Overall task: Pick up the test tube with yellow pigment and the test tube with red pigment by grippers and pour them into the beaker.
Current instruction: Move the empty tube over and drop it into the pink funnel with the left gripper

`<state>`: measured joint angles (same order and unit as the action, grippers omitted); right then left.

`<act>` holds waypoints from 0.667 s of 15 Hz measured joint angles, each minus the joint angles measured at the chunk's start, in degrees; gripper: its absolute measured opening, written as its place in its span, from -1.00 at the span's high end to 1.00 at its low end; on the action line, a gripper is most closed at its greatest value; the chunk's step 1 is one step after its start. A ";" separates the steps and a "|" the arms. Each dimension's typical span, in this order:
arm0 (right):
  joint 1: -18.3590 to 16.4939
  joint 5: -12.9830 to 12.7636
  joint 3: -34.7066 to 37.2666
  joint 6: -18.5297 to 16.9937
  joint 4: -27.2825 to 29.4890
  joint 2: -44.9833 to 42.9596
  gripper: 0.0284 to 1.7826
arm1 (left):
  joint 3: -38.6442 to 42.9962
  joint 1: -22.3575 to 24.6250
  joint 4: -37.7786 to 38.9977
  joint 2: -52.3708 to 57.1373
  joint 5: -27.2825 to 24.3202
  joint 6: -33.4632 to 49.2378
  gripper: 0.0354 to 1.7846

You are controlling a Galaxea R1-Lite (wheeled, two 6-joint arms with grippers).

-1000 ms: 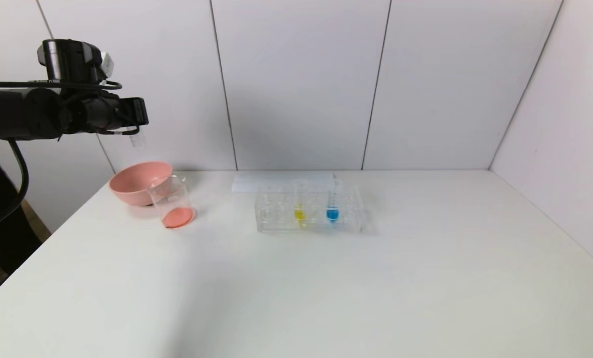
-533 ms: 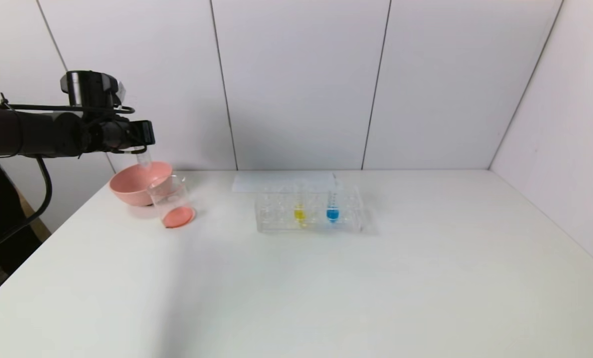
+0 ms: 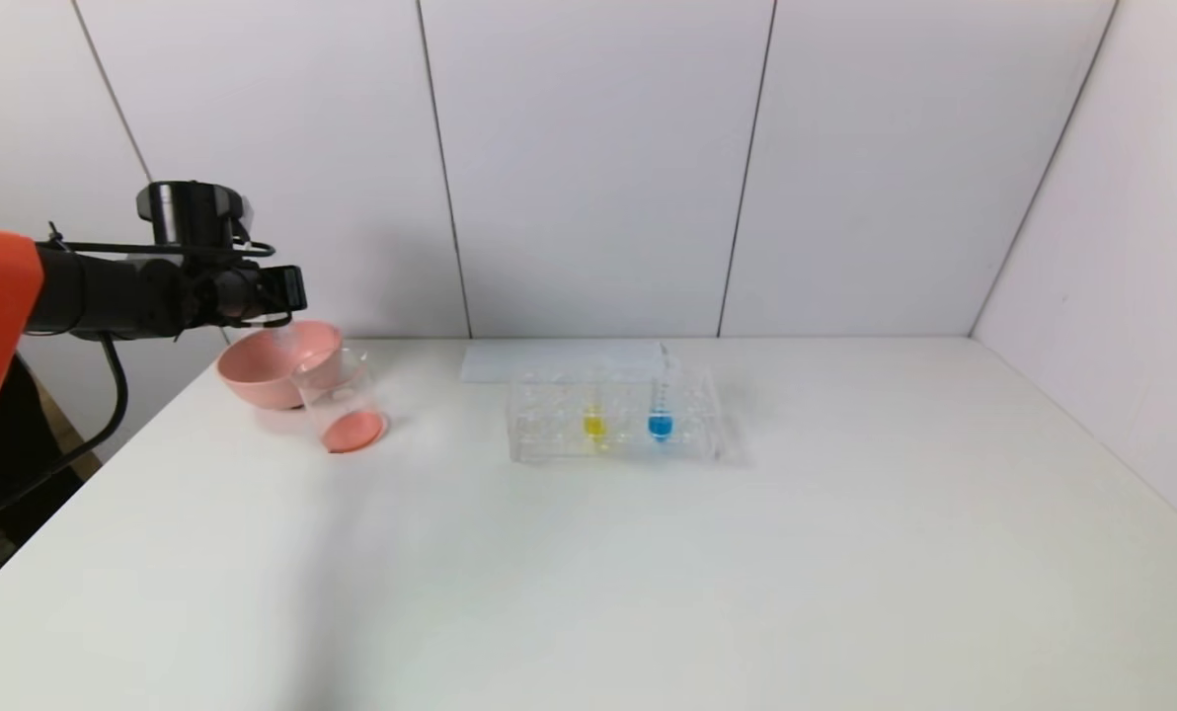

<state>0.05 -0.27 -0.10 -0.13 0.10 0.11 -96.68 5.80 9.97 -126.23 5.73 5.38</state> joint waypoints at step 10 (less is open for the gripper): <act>0.00 0.02 0.02 0.02 0.00 0.00 -0.91 | -0.67 4.11 0.37 -2.96 -1.38 -0.32 0.52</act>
<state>0.05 -0.24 -0.07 -0.11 0.10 0.11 -97.35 9.91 10.34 -129.20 4.35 5.06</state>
